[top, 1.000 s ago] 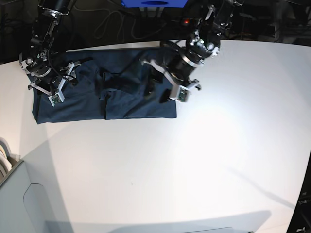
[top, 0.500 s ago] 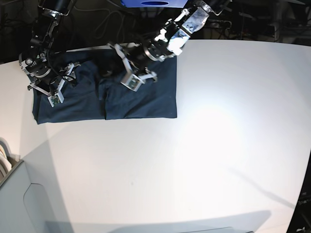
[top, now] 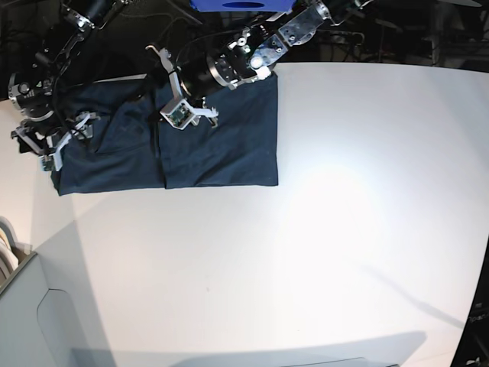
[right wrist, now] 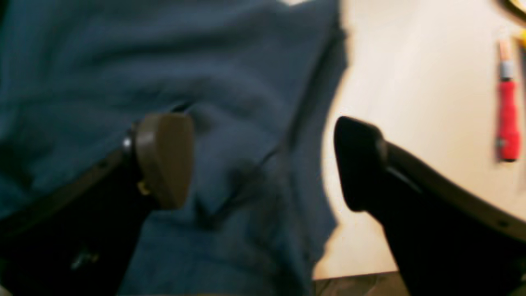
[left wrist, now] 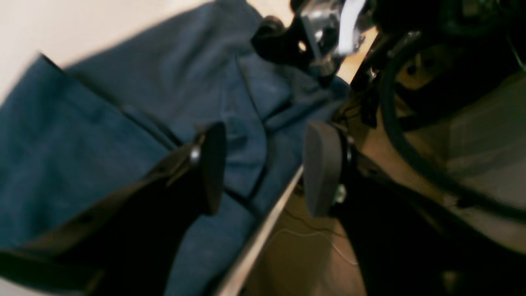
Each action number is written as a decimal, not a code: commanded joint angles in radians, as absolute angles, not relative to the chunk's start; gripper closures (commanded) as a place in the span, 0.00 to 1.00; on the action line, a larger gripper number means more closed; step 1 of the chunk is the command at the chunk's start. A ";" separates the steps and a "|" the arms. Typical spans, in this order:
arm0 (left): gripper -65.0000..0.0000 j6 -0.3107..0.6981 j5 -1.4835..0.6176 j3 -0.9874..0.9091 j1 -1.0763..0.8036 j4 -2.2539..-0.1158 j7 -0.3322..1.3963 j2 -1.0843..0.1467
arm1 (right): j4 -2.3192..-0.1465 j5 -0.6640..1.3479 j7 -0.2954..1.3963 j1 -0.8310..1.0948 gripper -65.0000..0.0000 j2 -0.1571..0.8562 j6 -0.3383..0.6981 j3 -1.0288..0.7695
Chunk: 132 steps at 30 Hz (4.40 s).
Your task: Fold the T-shirt properly
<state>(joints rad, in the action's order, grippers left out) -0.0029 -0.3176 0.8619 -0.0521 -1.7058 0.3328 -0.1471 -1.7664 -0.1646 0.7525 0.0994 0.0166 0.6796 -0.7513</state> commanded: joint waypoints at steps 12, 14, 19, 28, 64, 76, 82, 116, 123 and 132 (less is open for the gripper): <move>0.55 -0.001 -0.680 0.337 -0.191 -1.830 0.321 -0.329 | -1.656 -0.157 0.737 0.035 0.09 0.064 0.698 -0.783; 0.55 -0.001 -0.727 0.263 -0.216 -1.824 0.321 -0.346 | -1.627 -0.157 0.737 0.016 0.09 0.068 0.698 -0.785; 0.55 0.001 -0.748 0.151 -0.282 -1.824 0.320 -0.381 | -1.552 -0.157 0.736 -0.013 0.09 0.114 0.698 -0.785; 0.55 0.001 -0.748 0.059 -0.325 -1.824 0.321 -0.378 | -1.445 -0.153 0.731 -0.022 0.09 0.171 0.698 -0.786; 0.55 0.001 -0.748 0.064 -0.338 -1.692 0.315 -0.371 | -1.264 -0.154 0.679 -0.015 1.00 0.119 0.698 -0.777; 0.72 0.001 -0.742 0.065 -0.334 -1.621 0.317 -0.308 | -1.267 -0.156 0.676 -0.015 1.00 0.119 0.698 -0.776; 1.00 -0.004 -0.742 0.061 -0.315 -1.618 0.321 -0.306 | -1.267 -0.156 0.677 -0.018 1.00 0.119 0.698 -0.776; 1.00 -0.001 -0.742 0.125 -0.243 -1.518 0.323 -0.274 | -1.816 -0.159 0.725 0.077 1.00 0.002 0.698 -0.526; 1.00 -0.004 -0.742 0.180 -0.205 -1.518 0.323 -0.272 | -1.954 -0.159 0.723 0.119 1.00 -0.041 0.698 -0.328; 1.00 -0.007 -0.742 0.220 -0.137 -1.458 0.323 -0.269 | -1.994 -0.157 0.716 0.122 1.00 -0.038 0.698 -0.025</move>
<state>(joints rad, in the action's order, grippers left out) 0.0029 -0.7486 0.2222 -0.1413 -1.4532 0.3145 -0.2653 -1.9766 -0.1753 0.7414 0.1318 -0.0391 0.6796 -0.0257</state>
